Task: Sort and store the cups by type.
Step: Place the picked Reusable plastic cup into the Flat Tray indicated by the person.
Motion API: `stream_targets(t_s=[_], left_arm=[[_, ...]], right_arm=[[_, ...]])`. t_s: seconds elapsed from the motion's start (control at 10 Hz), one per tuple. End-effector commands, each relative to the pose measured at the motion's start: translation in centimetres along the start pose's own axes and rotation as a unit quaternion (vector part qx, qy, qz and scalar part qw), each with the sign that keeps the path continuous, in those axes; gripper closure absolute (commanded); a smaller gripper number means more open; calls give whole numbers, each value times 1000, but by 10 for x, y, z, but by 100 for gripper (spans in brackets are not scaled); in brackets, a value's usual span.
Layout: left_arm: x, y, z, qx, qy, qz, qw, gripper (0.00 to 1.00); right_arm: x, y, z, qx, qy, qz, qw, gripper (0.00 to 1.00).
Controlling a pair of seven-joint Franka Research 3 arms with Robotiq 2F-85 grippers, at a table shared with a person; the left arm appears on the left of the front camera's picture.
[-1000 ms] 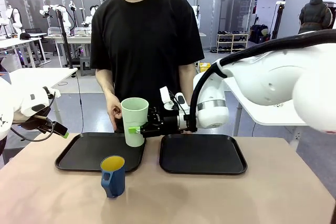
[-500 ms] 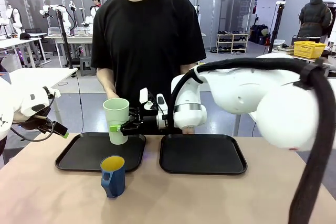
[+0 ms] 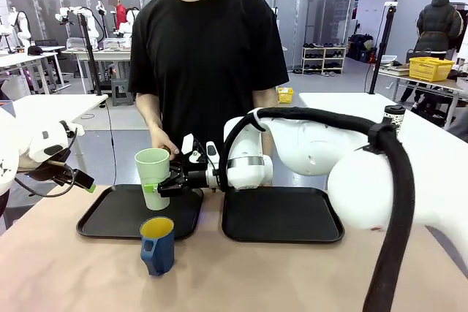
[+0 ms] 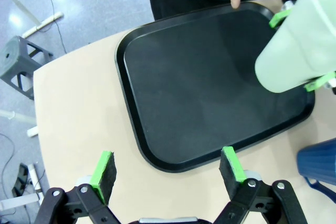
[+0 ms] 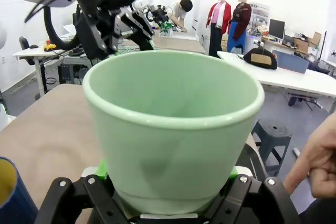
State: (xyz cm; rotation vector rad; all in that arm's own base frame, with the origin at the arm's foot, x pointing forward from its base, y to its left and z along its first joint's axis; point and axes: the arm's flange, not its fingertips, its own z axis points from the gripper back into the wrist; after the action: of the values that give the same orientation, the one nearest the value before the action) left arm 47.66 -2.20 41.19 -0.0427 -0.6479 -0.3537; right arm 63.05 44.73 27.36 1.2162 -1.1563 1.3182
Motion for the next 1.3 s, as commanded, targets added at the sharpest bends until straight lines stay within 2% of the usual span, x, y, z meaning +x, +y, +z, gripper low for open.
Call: stream_targets(t_s=[0.0,0.5,1.2], left_arm=[[0,0,2,-1,-3,0,1000,0],[0,0,2,-1,-3,0,1000,0],[0,0,2,-1,-3,0,1000,0]], right_arm=[[-6,-18,-14,-1,22,-25,999,14],[-28,-27,-20,2,35,-36,999,14],[-46,-31,-17,-5,-13,-39,999,14]])
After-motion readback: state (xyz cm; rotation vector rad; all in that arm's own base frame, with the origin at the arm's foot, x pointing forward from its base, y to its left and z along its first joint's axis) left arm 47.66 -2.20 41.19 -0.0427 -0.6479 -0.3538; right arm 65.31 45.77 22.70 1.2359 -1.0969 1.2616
